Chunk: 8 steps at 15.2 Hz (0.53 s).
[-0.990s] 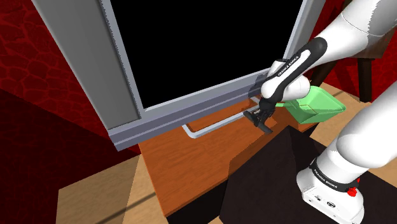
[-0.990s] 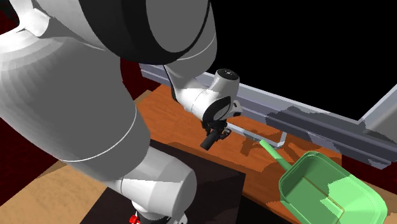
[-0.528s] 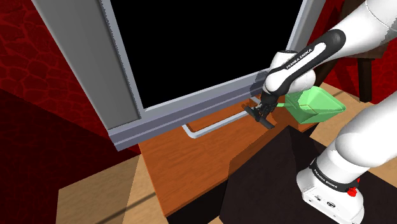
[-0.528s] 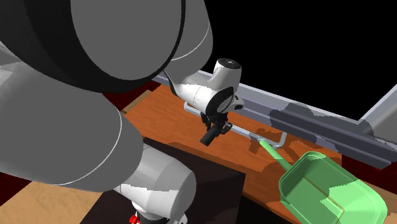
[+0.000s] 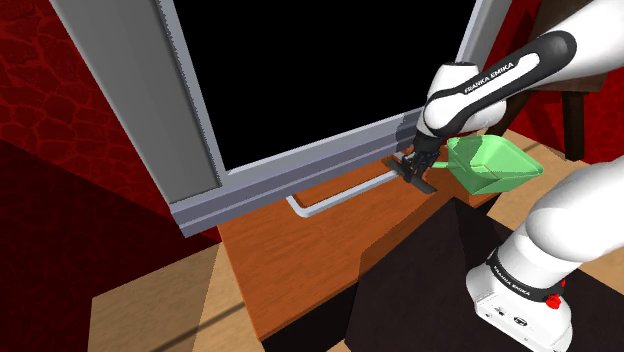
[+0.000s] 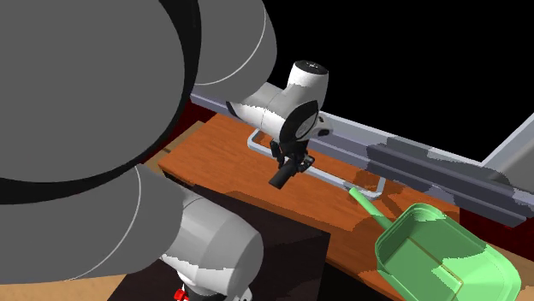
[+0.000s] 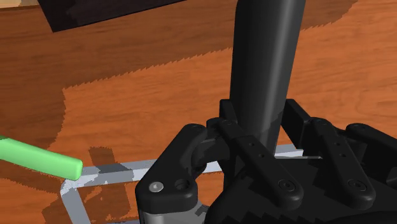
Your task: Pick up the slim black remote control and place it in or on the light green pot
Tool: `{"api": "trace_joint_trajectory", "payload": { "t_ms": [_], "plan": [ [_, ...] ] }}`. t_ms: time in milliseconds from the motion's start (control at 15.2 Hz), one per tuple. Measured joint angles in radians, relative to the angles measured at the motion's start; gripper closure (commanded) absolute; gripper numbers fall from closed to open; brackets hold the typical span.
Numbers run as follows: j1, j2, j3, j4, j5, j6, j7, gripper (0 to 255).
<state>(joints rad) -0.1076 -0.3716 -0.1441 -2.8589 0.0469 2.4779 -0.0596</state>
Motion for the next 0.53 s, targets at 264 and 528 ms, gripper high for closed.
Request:
{"api": "trace_joint_trajectory", "payload": {
  "t_ms": [264,528],
  "plan": [
    [-0.048,0.020,-0.059,0.021,-0.031,-0.006,-0.078,255],
    [-0.108,0.073,-0.150,0.078,-0.064,-0.015,-0.202,255]
  ]
}}
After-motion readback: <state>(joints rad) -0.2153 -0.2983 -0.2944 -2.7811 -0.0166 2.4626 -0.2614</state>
